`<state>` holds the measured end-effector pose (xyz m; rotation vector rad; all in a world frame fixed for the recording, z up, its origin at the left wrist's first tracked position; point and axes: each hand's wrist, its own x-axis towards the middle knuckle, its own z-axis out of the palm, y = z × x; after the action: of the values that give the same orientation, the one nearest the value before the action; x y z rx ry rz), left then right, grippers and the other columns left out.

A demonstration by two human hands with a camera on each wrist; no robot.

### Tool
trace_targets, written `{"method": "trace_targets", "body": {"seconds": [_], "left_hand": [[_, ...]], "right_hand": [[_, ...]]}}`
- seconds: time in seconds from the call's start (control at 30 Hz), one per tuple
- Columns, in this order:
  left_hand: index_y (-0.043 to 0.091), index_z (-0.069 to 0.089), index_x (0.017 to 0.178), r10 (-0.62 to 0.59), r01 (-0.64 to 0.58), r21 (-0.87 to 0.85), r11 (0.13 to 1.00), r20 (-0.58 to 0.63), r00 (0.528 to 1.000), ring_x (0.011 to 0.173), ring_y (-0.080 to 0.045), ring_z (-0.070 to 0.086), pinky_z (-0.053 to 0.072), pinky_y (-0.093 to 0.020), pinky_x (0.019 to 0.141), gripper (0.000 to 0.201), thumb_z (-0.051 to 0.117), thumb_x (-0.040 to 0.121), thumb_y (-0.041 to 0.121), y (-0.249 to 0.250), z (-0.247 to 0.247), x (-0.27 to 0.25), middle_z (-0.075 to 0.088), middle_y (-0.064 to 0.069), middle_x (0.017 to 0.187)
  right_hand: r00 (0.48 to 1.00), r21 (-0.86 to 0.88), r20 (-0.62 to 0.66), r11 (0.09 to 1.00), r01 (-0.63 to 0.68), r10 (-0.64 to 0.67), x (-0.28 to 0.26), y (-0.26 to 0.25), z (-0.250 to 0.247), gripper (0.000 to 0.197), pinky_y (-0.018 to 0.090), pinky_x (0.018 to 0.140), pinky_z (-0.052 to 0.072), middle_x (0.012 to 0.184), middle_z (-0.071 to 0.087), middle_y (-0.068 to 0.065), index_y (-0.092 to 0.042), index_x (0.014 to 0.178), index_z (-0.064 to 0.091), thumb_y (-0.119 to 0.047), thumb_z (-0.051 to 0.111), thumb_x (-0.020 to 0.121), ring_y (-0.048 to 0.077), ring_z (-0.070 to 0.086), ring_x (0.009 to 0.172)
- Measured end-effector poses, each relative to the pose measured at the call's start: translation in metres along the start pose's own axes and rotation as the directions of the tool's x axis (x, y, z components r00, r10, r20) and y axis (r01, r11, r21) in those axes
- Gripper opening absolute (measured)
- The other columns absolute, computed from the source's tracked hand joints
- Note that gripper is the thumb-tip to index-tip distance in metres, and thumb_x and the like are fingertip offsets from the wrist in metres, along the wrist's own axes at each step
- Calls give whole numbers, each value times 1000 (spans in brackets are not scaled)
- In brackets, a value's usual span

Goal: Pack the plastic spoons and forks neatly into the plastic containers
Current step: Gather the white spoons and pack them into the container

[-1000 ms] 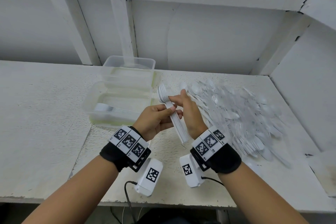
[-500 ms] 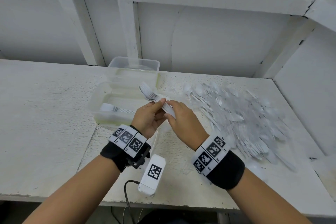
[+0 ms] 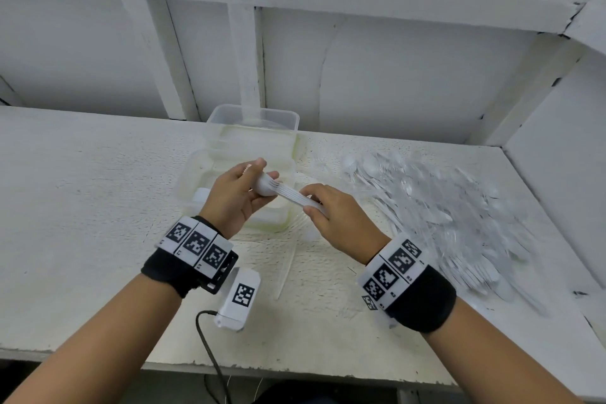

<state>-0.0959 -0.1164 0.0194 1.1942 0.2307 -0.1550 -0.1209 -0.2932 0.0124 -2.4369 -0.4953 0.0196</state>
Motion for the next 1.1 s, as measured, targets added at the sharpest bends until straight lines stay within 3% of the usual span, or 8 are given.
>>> {"method": "trace_targets", "body": {"seconds": [0.13,0.23,0.43,0.57,0.67,0.77,1.0,1.1], "left_hand": [[5,55,95,2,-2,17,1000,3,1000,91,-20,64,59,-25,70,18,50,96,22,0,-9,1,64,-17,97],[5,55,94,10,-10,31,999,-3,1000,91,-20,64,58,-22,66,19,49,96,22,2,-14,1,64,-16,96],[12,60,95,-47,50,312,949,-15,999,89,-21,63,51,-33,86,26,46,97,33,29,-40,8,66,-8,97],[8,59,111,78,-1,581,814,-108,991,95,-22,58,50,-30,79,29,45,98,30,59,-73,26,62,-9,107],[4,59,117,240,-37,780,625,-147,959,91,-21,54,46,-29,70,30,49,96,23,72,-99,43,62,-11,107],[4,57,120,158,90,865,493,-191,969,97,-26,54,46,-36,80,32,50,95,23,74,-117,58,58,-15,115],[8,57,108,-103,241,705,667,-232,967,85,-23,60,55,-39,76,19,53,95,21,56,-130,67,62,-10,100],[5,58,106,-114,236,682,693,-219,969,72,-19,60,57,-28,54,17,53,95,16,52,-128,67,61,-7,88]], "right_hand": [[999,-77,42,997,24,-21,7,-13,9,38,25,81,39,120,54,6,-13,134,43,-18,45,96,19,53,101],[998,-108,36,993,45,-41,18,-24,19,41,27,78,38,116,54,8,-16,137,42,-24,45,97,22,53,102],[1000,-10,13,1000,23,-23,50,-31,21,32,28,81,41,112,61,9,-12,126,54,-18,50,95,23,57,99],[1000,41,27,999,-11,10,80,-31,18,28,24,70,38,102,64,7,-13,121,57,-18,52,94,18,55,81],[995,42,88,998,-41,37,105,-34,25,24,25,62,40,98,65,8,-14,117,57,-16,52,93,17,54,74],[984,-62,173,998,-27,37,127,-37,39,24,29,72,44,107,61,10,-13,116,57,-15,51,92,23,57,88],[938,-175,333,984,-38,95,144,-32,70,28,34,86,43,117,57,12,-12,119,54,-13,50,92,28,54,105],[921,-179,374,983,-47,112,144,-31,74,29,31,88,41,119,57,12,-11,121,54,-13,52,92,27,53,108]]}}
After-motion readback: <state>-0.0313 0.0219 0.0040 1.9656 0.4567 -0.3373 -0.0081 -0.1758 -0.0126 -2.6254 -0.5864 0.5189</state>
